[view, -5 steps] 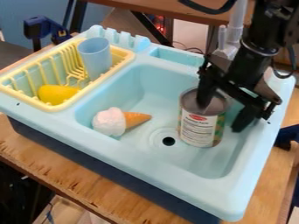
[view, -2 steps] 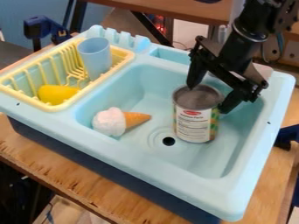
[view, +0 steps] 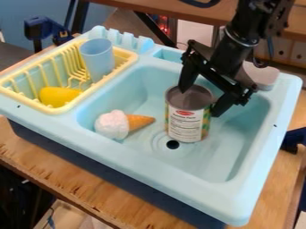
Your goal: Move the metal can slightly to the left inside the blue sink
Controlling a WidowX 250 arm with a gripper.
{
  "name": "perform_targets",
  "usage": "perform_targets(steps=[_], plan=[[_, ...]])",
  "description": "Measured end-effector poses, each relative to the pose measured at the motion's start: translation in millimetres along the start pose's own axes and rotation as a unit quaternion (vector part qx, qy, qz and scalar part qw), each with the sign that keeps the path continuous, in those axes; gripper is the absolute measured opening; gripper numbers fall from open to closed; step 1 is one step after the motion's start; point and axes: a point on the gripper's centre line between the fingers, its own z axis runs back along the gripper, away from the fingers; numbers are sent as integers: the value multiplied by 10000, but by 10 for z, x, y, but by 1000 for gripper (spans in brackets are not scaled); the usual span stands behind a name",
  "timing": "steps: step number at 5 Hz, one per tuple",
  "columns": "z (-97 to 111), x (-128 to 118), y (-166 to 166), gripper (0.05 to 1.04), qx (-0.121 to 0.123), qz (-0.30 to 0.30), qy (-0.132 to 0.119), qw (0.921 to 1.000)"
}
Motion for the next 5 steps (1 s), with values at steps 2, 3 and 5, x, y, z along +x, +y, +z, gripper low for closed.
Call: perform_targets(steps=[2, 3, 5], plan=[[-9, 14, 19, 1000, -128, 6, -72, 9999], [-4, 12, 52, 1000, -32, 36, -73, 10000], [264, -15, 99, 1000, -444, 223, -473, 9976]])
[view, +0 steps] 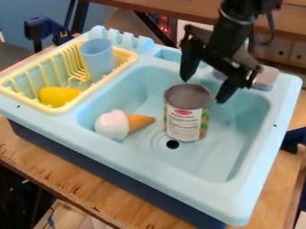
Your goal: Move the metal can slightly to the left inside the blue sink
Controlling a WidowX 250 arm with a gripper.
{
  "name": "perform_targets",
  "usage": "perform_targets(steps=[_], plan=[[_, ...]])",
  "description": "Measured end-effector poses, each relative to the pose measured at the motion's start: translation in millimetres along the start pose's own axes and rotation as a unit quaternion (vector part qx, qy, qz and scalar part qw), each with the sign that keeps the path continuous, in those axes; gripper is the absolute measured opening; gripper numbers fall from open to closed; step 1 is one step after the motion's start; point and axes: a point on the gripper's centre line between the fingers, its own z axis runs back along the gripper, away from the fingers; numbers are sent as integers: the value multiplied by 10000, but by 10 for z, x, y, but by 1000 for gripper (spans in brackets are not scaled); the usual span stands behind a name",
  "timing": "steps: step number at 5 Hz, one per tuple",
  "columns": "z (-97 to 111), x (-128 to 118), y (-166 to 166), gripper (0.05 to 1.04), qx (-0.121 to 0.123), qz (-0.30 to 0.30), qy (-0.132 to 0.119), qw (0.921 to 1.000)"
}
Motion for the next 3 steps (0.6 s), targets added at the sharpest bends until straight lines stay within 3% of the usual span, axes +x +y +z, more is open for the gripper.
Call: perform_targets(steps=[2, 3], plan=[[330, -171, 105, 1000, -936, 321, -107, 9950], [496, -271, 351, 1000, -1053, 360, -149, 9937]])
